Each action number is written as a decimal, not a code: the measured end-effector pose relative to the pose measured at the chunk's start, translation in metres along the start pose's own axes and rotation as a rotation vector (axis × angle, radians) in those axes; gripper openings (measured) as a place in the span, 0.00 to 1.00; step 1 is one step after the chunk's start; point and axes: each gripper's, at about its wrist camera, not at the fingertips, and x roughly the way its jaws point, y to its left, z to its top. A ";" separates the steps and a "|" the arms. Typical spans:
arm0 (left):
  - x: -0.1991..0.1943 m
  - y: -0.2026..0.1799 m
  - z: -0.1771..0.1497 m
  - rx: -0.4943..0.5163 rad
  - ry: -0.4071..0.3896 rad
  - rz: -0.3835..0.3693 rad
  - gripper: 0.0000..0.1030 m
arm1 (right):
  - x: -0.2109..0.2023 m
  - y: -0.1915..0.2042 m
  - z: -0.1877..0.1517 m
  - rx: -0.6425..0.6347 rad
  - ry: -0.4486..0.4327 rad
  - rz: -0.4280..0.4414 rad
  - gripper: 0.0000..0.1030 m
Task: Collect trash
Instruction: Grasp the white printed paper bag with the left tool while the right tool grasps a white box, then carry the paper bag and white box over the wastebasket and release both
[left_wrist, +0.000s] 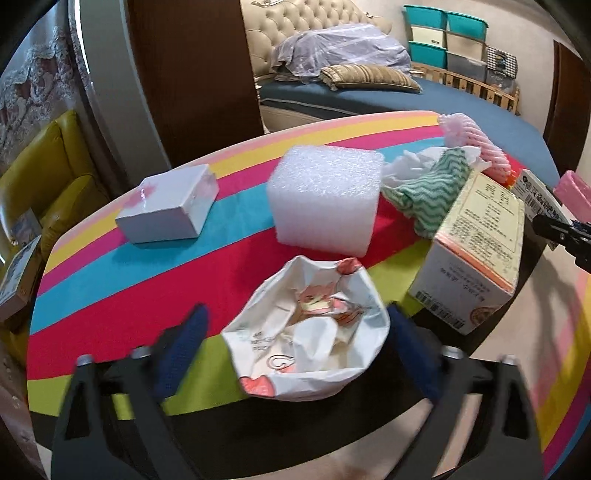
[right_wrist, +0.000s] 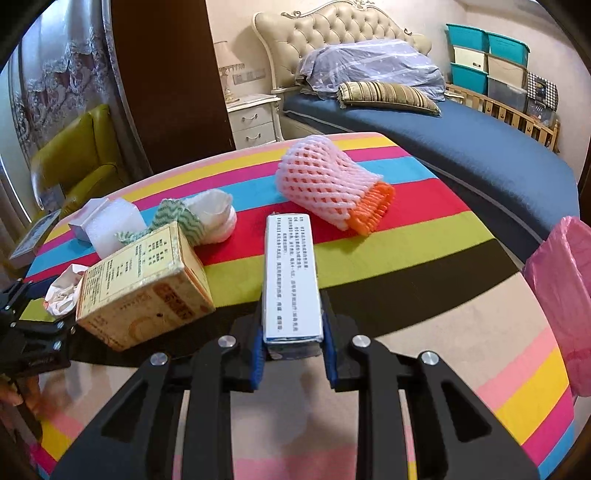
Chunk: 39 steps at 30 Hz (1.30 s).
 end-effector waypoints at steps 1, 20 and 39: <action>0.000 -0.002 0.000 0.003 0.004 -0.009 0.66 | -0.002 -0.001 -0.001 -0.001 -0.001 0.001 0.24; -0.076 -0.026 -0.053 -0.071 -0.152 -0.018 0.66 | -0.073 0.007 -0.055 -0.075 -0.066 0.048 0.24; -0.159 -0.081 -0.093 -0.107 -0.357 -0.052 0.66 | -0.168 0.005 -0.105 -0.176 -0.231 0.093 0.24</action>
